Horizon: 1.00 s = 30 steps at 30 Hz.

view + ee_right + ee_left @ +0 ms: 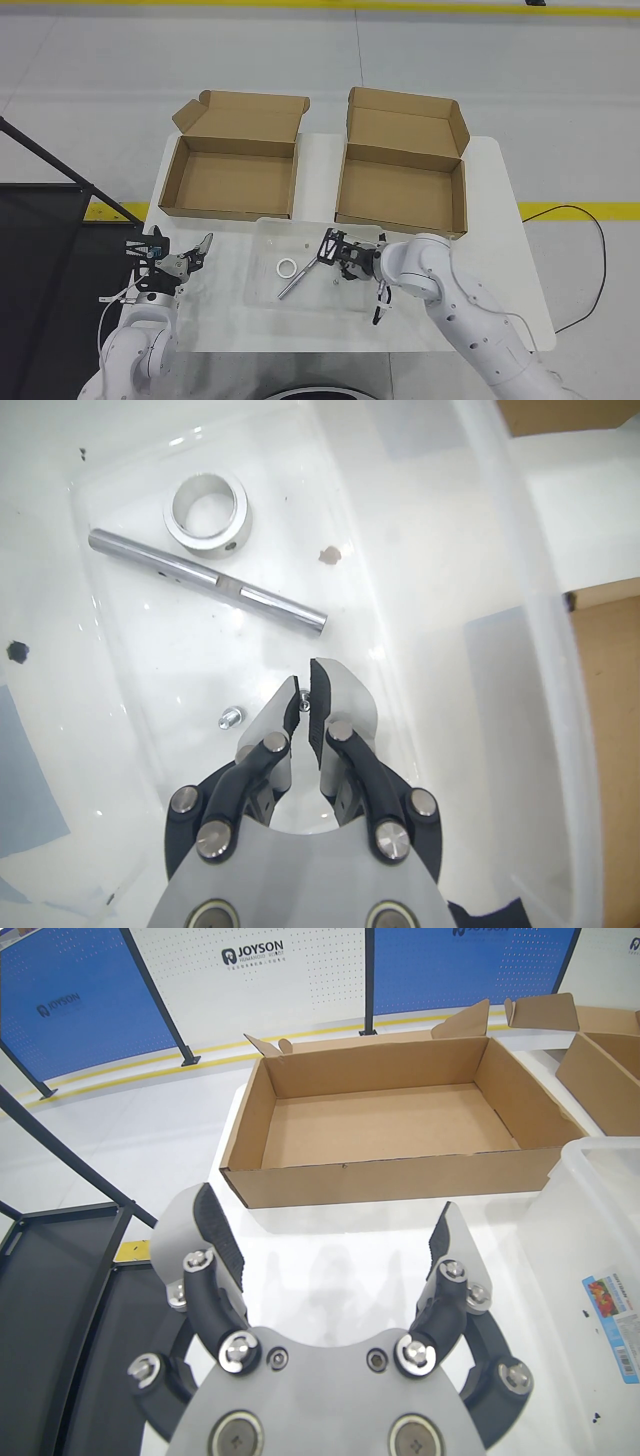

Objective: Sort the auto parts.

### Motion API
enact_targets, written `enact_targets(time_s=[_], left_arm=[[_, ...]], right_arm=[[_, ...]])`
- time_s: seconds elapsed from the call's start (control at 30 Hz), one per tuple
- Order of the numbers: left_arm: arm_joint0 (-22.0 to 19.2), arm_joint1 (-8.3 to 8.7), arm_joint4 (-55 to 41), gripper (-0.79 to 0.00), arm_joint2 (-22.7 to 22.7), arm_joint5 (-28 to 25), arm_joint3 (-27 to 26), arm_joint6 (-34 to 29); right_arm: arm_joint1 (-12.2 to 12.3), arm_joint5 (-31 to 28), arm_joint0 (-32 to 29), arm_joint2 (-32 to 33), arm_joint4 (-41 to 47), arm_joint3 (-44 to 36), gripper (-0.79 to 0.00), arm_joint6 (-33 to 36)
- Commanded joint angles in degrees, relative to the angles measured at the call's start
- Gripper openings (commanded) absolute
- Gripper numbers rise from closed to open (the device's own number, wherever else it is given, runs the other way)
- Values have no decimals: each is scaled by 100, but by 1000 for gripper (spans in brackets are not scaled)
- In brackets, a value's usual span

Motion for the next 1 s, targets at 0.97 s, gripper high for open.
enact_targets(time_s=[0.97], left_arm=[[0, 0, 0, 0, 0, 0, 0, 0]], right_arm=[[250, 20, -318, 1256, 15, -1602, -785, -745]])
